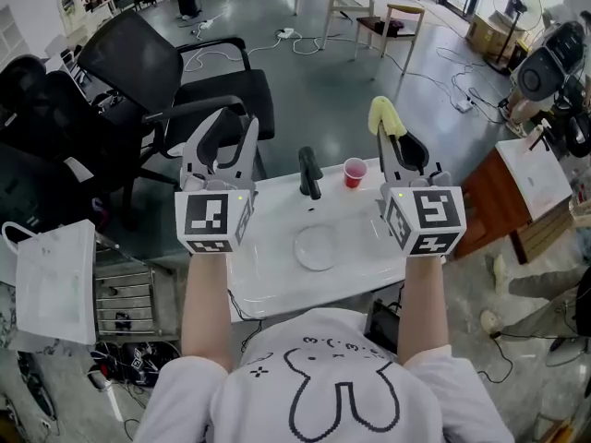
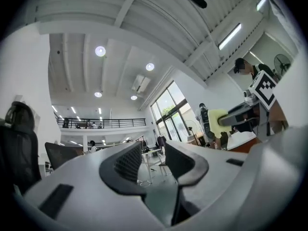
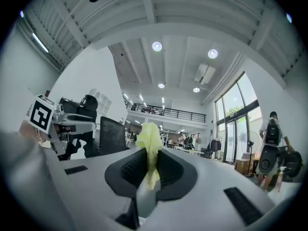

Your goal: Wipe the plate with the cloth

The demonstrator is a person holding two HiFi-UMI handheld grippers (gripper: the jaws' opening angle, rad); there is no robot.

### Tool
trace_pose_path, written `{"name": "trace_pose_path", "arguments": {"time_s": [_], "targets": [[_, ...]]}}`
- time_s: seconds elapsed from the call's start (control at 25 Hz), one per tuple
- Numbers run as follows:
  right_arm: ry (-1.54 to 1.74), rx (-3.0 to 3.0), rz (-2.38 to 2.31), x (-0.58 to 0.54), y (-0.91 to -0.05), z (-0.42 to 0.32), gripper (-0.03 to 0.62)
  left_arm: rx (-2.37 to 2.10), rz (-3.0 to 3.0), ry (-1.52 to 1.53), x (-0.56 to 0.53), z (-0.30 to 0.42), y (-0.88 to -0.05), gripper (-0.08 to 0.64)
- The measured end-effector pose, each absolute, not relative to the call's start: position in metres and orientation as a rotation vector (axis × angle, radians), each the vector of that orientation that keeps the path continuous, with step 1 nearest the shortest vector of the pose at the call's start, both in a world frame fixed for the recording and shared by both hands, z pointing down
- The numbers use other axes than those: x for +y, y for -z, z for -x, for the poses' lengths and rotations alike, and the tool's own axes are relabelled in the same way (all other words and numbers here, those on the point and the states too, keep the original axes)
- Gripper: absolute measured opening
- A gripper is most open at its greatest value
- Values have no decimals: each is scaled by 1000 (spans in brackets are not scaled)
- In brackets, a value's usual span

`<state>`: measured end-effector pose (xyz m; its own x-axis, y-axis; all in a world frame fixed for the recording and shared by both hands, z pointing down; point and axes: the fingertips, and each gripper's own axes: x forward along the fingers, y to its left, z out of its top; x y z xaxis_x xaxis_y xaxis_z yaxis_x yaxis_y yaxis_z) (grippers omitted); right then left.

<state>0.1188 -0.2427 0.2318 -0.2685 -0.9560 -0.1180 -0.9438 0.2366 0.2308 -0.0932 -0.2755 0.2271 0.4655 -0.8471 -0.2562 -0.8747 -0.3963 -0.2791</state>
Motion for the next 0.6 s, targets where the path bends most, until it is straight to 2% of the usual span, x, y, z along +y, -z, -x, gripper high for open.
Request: {"name": "trace_pose_path", "arguments": {"time_s": [0.08,0.16,0.24,0.6], "targets": [[474,-2424,-1883,-237,-222,-120,51,1497,2302,-136,-273,104,-219,101],[529,-2407,-1901,-231,-214,-123,51,1524,2271,-167,-269,111,-213,74],[565,-2385,-1914,-228,-208,-125,51,1535,2238,-195,-264,117,-207,14],[612,-2378,-1908,-222,-200,-127,51,1506,2168,-245,-250,121,-189,9]]}}
